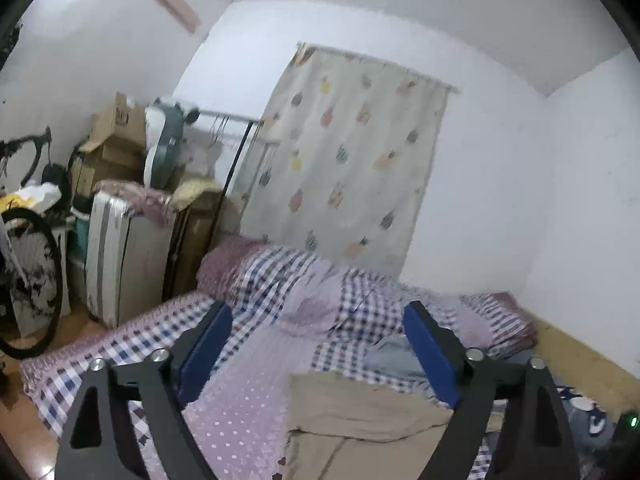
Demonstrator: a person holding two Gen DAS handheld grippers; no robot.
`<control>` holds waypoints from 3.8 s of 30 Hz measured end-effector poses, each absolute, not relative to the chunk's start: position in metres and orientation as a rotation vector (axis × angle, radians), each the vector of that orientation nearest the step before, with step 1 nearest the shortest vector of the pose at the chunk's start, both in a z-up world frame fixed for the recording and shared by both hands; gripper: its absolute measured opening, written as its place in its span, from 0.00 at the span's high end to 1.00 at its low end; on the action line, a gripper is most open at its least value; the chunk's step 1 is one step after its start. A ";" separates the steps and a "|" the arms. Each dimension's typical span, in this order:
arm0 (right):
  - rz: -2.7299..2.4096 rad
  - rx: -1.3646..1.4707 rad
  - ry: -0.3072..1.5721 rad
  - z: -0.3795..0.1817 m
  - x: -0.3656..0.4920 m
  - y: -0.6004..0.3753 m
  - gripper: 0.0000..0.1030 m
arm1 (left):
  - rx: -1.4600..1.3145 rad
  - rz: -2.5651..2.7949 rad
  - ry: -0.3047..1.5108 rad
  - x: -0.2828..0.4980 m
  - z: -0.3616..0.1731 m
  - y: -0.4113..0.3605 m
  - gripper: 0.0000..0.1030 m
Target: Fold clothes
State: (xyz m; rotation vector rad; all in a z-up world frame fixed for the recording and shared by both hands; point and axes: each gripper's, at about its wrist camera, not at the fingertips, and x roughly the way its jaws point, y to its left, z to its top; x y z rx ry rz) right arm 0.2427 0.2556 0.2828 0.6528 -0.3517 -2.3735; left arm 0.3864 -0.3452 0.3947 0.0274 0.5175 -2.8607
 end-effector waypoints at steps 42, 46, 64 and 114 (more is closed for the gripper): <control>-3.023 0.123 -0.041 0.386 0.222 0.253 0.02 | 0.049 -2.715 0.682 0.185 0.182 -0.377 0.00; -3.087 0.126 0.076 0.392 0.198 0.247 0.02 | 0.226 -2.837 0.460 0.152 0.153 -0.362 0.00; -2.562 0.620 0.280 0.233 0.073 0.064 0.02 | 1.014 -2.819 -0.072 0.034 0.053 -0.332 0.33; -2.508 1.346 0.467 0.093 -0.193 0.024 0.56 | 1.103 -2.759 0.218 0.014 0.019 -0.370 0.92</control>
